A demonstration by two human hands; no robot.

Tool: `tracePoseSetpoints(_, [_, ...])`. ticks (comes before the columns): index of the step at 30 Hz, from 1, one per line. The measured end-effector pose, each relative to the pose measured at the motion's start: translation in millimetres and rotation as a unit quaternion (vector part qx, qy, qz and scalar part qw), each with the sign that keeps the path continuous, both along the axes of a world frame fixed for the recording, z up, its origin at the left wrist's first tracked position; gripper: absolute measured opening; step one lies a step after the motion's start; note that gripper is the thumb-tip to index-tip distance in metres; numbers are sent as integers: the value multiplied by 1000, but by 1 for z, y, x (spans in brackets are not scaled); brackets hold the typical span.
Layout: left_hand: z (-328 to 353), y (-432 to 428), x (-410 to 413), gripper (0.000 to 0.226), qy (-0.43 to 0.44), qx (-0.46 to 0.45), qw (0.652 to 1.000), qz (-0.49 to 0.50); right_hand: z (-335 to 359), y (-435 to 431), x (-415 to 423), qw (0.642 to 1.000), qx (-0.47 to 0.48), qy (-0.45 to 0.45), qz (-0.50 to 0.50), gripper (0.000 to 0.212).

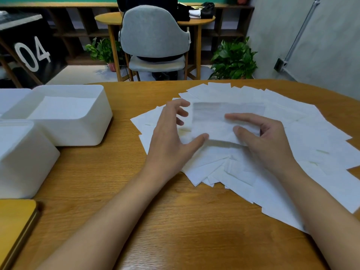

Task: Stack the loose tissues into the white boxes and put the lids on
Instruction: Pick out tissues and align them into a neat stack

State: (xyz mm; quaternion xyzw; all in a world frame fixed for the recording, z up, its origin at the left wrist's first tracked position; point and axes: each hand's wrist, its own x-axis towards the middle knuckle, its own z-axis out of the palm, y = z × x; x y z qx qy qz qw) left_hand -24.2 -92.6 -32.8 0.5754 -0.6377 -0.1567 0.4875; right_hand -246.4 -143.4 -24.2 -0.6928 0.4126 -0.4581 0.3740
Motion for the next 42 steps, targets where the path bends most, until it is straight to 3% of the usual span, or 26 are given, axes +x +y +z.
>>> tracePoseSetpoints(6, [-12,-4,8,42,-213,31,964,-157,-2,-4,-2,999,-11,11,-41,37])
tracePoseSetpoints(12, [-15,-4,5,12,-237,-40,962,-130,-5,-4,-1,999,-7,17,-45,37])
tracePoseSetpoints(17, [-13,-3,4,19,-245,-10,956,-159,-5,-3,1,999,-4,17,-41,37])
tracePoseSetpoints(21, [-15,-2,1,6,-242,-53,956,-157,-5,-3,2,999,-7,22,-38,37])
tracePoseSetpoints(27, [-17,-1,-4,7,-278,-79,945,-151,-6,-4,0,999,-13,34,-39,35])
tracePoseSetpoints(30, [-10,2,-2,16,-240,-79,958,-136,-4,-4,0,998,-14,41,-39,28])
tracePoseSetpoints(33, [3,8,-1,7,-120,-67,982,-131,-1,-3,0,999,-16,26,-23,18])
tracePoseSetpoints(36, [14,11,-1,3,-8,-35,993,-110,0,1,-1,999,-21,4,31,53])
tracePoseSetpoints(39, [20,9,4,4,43,-22,994,-103,-2,4,2,997,-6,6,72,75])
tracePoseSetpoints(41, [20,7,7,4,69,-6,993,-95,-1,7,5,998,17,-1,62,80])
tracePoseSetpoints(42, [20,6,8,5,80,5,993,-90,-1,8,6,998,27,-6,54,69])
